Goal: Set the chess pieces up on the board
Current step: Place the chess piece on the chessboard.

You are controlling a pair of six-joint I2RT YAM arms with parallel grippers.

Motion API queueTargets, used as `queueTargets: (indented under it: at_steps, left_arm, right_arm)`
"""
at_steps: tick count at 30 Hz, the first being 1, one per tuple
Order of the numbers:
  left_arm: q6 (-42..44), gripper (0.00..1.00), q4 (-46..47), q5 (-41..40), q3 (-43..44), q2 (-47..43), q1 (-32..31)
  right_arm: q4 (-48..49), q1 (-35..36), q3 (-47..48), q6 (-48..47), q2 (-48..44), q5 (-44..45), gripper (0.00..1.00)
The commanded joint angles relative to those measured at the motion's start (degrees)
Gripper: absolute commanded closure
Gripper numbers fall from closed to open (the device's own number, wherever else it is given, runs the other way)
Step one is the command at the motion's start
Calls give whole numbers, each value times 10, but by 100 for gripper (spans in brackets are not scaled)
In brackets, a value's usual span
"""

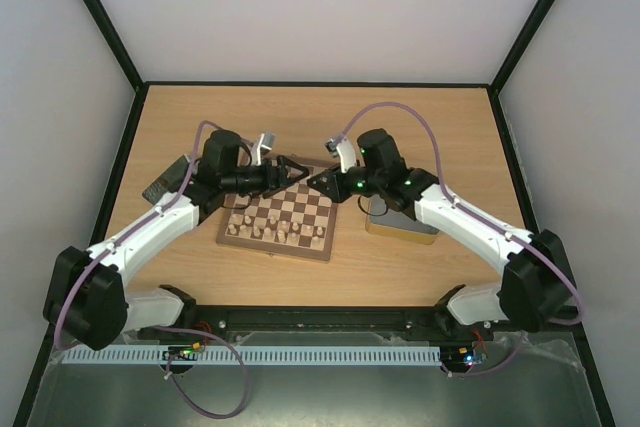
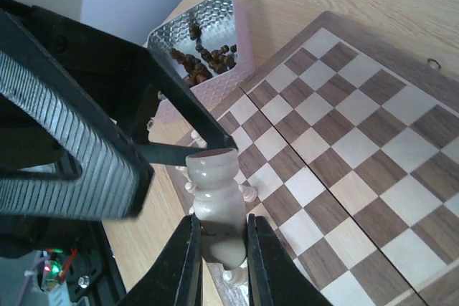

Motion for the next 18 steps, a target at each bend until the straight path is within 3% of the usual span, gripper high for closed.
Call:
queueTargets:
  at_steps: [1, 6, 8, 18]
  left_arm:
    - [-27, 27, 6, 52, 31, 17, -1]
    - [-35, 55, -6, 43, 29, 23, -1]
    - [-33, 61, -11, 41, 27, 25, -1]
    - [-34, 60, -10, 49, 31, 42, -10]
  right_arm:
    - [-55, 14, 39, -78, 32, -9, 92]
    - [-59, 20, 45, -88, 34, -7, 92]
    - [-52, 20, 41, -83, 32, -10, 92]
    - [-32, 21, 42, -83, 29, -35, 92]
